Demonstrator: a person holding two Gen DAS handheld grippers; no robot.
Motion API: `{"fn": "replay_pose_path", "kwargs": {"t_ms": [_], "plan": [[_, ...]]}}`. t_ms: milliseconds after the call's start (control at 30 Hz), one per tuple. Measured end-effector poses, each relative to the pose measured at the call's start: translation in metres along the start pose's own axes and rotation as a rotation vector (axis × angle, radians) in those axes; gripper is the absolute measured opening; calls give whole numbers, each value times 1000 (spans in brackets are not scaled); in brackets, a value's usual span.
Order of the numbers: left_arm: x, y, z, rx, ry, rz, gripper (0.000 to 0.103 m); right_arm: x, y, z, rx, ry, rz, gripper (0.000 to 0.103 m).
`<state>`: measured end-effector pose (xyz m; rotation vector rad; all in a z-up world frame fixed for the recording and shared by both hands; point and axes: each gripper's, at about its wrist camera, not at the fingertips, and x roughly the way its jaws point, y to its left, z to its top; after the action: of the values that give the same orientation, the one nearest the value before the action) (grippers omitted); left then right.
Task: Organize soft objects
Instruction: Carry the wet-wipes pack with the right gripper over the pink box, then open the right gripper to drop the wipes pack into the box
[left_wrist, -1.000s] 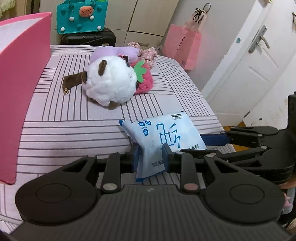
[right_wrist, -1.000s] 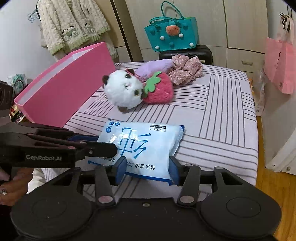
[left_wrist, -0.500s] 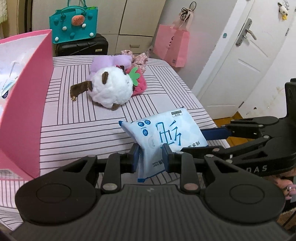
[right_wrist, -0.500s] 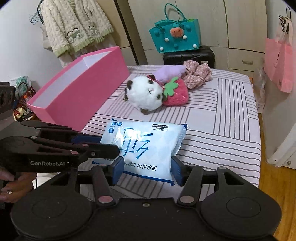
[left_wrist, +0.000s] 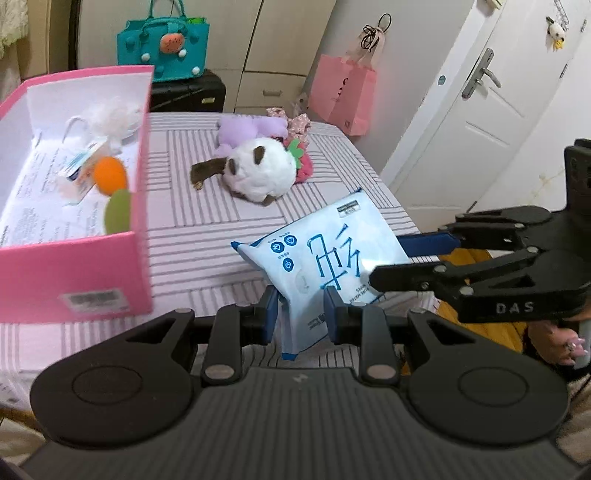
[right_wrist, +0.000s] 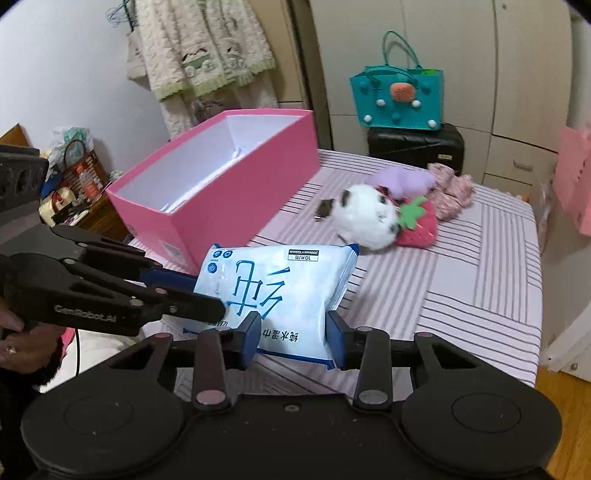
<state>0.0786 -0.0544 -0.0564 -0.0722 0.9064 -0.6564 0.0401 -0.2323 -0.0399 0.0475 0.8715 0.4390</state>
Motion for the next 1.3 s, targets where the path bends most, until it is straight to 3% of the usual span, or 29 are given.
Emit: {"fn": "replay_pose_path", "kwargs": {"t_ms": [167,433,600,800,1100,1300], "plan": [[-38,15,3,0,12,-3,26,-6,28,24,-21,21,41,44],[-84,37,10,68,-104,125,26,-7,70,72,-110,-51,87,45],[-90,66,28,16,-157,197,26,17,85,104,-181,-89,94,45],[-95,109,53,-19,-183,281,26,67,82,135,-136,-22,180,38],[-60,146,78,56,-44,385,28,136,89,149,-78,137,195,34],[-45,156,79,95,45,384,28,147,99,145,-112,176,155,34]]}}
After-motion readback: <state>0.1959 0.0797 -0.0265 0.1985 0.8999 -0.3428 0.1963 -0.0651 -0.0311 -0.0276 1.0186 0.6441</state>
